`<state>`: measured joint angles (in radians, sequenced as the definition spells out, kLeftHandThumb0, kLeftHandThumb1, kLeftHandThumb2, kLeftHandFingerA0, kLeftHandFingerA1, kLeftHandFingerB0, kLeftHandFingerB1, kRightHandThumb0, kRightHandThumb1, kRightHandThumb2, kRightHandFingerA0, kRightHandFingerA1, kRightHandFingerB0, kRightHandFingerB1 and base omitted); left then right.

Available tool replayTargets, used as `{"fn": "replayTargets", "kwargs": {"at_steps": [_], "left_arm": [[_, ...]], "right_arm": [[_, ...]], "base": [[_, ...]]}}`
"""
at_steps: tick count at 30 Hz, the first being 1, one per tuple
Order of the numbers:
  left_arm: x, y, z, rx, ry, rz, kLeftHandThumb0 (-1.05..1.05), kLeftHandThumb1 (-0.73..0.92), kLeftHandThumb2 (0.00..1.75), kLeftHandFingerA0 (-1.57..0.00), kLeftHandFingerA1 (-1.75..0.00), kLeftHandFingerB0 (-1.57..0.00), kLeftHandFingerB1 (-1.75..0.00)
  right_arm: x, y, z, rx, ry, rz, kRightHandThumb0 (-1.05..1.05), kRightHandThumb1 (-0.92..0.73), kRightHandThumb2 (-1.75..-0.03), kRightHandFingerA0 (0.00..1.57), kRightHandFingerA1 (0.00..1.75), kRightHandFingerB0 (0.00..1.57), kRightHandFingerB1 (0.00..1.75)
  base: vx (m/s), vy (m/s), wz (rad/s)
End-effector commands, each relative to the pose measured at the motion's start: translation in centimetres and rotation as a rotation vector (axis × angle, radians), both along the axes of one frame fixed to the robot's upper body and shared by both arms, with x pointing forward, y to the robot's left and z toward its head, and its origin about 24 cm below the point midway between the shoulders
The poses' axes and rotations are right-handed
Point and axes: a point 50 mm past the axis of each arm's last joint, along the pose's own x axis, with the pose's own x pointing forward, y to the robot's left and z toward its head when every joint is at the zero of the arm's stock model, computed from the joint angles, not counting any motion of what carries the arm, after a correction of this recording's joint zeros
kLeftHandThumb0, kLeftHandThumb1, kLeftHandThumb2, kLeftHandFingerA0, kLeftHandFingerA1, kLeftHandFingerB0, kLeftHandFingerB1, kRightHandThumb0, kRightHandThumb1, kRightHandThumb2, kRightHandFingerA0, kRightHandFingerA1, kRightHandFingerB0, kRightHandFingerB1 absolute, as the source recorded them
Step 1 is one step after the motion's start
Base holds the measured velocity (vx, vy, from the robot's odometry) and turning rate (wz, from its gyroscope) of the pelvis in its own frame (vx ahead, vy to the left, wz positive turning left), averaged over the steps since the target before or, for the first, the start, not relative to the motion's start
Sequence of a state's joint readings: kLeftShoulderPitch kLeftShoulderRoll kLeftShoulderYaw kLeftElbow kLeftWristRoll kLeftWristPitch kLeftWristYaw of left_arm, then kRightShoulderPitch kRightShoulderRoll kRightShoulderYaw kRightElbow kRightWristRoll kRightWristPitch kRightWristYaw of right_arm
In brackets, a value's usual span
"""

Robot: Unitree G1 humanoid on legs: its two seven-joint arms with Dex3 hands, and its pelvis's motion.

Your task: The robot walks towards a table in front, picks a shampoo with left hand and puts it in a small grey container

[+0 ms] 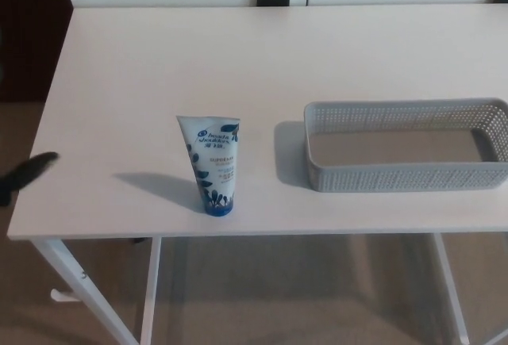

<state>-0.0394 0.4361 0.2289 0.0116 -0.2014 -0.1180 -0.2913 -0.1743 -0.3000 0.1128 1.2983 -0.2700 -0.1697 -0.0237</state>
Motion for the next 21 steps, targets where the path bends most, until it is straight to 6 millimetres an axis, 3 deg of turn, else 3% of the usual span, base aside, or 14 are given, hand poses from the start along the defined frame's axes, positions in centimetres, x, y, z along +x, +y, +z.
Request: {"fn": "replayTargets", "kwargs": {"at_steps": [1,16,17,20,21], "left_arm": [[0.5,-0.4,-0.8,0.040,0.103,0.022,-0.39,0.44,0.56,-0.04,-0.25,-0.06,-0.25],[0.6,-2.1,-1.7,0.057,0.141,-0.023,-0.41,0.44,0.57,-0.07,-0.26,-0.08,-0.25],[0.6,-2.7,-2.0,0.054,0.152,-0.051,-0.39,0.30,0.72,0.00,-0.38,0.00,-0.37],[0.6,-2.8,-2.0,0.055,0.154,-0.053,-0.39,0.30,0.72,0.00,-0.38,0.00,-0.37],[0.8,-3.7,-2.0,0.065,0.145,-0.082,-0.36,0.44,0.56,-0.07,-0.27,-0.09,-0.25]], "right_arm": [[-0.3,-0.6,0.1,0.003,0.016,-0.025,-0.29,-0.68,-0.59,0.72,0.45,0.58,0.40],[-1.0,-0.6,-0.2,0.005,0.032,-0.029,-0.30,-0.67,-0.59,0.73,0.45,0.59,0.40],[-1.2,-0.6,-0.2,0.005,0.035,-0.018,-0.30,-0.66,-0.60,0.73,0.46,0.59,0.41],[-1.2,-0.6,-0.2,0.005,0.035,-0.017,-0.30,-0.66,-0.60,0.73,0.46,0.59,0.41],[-1.0,-0.5,-0.2,0.009,0.029,-0.018,-0.29,-0.66,-0.60,0.73,0.46,0.59,0.41]], "base": [[0.00,0.000,0.00],[0.00,0.000,0.00],[0.00,0.000,0.00],[0.00,0.000,0.00],[0.00,0.000,0.00]]}}
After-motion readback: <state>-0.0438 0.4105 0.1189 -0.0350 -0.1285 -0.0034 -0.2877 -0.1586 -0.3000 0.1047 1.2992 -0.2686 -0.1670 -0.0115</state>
